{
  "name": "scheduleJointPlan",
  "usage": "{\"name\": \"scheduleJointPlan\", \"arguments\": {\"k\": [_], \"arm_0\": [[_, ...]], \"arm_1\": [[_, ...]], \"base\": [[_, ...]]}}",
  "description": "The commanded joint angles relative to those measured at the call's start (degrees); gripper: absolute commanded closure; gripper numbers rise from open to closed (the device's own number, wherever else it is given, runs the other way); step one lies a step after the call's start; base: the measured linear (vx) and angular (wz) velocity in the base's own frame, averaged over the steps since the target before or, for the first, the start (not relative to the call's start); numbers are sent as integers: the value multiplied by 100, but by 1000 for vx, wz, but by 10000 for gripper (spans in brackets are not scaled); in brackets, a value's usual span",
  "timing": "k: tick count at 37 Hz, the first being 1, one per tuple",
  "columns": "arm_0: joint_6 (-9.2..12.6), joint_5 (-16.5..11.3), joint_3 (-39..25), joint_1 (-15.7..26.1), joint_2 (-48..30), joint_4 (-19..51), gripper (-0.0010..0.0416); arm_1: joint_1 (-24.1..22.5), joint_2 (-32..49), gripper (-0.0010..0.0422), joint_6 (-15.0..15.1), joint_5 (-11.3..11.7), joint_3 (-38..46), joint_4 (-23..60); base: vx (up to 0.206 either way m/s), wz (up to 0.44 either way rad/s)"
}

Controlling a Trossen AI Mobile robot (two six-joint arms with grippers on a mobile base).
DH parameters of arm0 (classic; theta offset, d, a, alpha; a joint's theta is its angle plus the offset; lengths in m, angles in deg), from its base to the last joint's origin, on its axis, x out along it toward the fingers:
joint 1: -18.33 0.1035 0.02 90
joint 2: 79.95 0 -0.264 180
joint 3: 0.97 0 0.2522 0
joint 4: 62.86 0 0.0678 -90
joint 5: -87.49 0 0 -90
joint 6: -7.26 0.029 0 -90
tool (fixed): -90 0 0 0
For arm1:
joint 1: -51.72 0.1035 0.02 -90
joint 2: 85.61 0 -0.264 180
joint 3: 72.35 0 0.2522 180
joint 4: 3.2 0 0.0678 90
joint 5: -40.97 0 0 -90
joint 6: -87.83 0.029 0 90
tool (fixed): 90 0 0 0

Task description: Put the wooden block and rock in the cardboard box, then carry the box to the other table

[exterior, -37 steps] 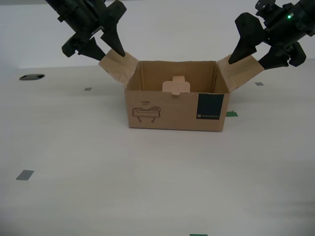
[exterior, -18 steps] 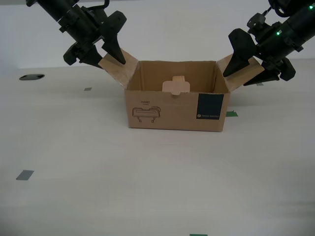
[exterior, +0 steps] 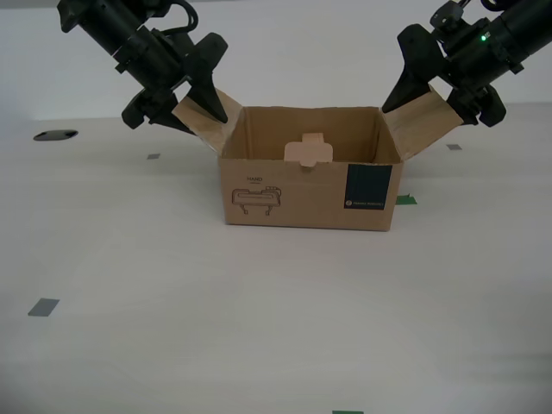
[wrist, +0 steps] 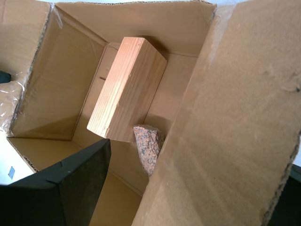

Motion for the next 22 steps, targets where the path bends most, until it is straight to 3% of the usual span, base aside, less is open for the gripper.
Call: {"name": "scheduleJointPlan", "arguments": {"k": [1, 6, 13, 22], "arm_0": [[15, -28, 46, 2, -2, 4, 55], [15, -28, 59, 0, -2, 0, 59], [15, -31, 66, 2, -2, 2, 71], [15, -35, 66, 2, -2, 0, 82]], "arm_1": [[-2, -2, 184, -11, -66, 33, -52], [-2, 74, 183, -52, -94, 37, -81], [-2, 284, 184, -109, -339, 26, -127], [-2, 245, 183, -197, -417, 26, -282]], "base": [[0, 0], [0, 0], [0, 0], [0, 0]]}}
